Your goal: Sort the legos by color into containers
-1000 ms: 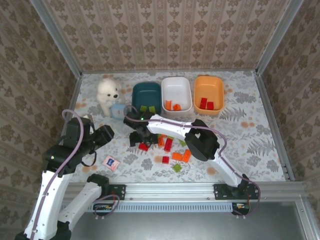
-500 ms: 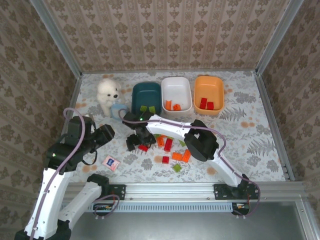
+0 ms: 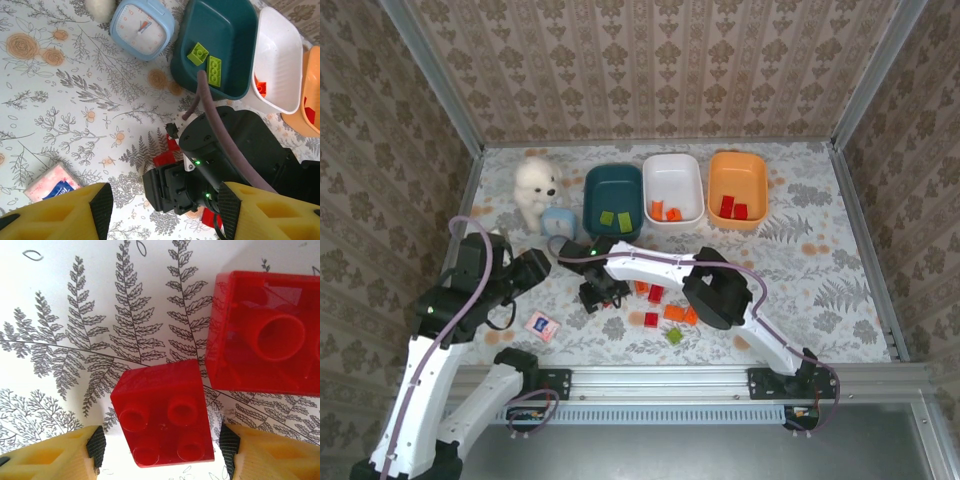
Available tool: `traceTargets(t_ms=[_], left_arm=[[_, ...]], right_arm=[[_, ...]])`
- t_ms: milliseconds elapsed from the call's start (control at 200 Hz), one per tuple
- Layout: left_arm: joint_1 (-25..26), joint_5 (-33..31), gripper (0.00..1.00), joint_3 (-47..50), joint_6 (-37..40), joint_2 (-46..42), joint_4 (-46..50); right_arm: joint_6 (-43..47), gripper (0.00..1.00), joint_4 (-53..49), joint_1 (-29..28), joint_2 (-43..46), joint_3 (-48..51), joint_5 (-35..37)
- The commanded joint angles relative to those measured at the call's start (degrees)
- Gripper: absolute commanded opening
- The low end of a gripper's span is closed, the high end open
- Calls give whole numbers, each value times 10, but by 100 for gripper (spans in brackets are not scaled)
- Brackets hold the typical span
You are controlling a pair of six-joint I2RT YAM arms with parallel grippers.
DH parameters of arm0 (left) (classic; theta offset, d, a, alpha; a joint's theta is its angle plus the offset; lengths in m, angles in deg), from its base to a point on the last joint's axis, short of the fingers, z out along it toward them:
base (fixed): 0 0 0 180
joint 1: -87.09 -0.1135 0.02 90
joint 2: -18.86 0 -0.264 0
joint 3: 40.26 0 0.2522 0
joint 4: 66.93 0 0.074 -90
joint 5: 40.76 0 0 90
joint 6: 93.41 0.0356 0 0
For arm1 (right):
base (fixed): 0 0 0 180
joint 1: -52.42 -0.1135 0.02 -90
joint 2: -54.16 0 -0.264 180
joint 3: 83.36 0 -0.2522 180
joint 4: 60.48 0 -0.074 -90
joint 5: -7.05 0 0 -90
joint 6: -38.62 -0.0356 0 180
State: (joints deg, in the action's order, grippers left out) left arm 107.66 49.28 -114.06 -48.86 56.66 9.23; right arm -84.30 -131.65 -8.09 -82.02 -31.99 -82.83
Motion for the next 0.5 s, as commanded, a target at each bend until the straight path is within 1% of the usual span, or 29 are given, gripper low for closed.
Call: traceTargets(t_ms=[0, 100, 205, 340, 430, 495], left_arm=[[1, 30, 63, 11, 3, -40, -6], [1, 63, 65, 22, 1, -76, 6], [1, 87, 65, 23, -4, -109, 48], [1, 71, 67, 3, -5, -142, 105], [1, 67, 67, -3, -2, -143, 110], [1, 76, 67, 1, -2, -138, 104]], right_arm=[[10, 64, -35, -1, -32, -21, 56], [13, 59, -40, -4, -42, -40, 69], [16, 52, -39, -4, -48, -47, 71], [22, 42, -34, -4, -50, -47, 76], [25, 39, -29, -4, -49, -49, 78], [29, 34, -28, -4, -48, -52, 78]])
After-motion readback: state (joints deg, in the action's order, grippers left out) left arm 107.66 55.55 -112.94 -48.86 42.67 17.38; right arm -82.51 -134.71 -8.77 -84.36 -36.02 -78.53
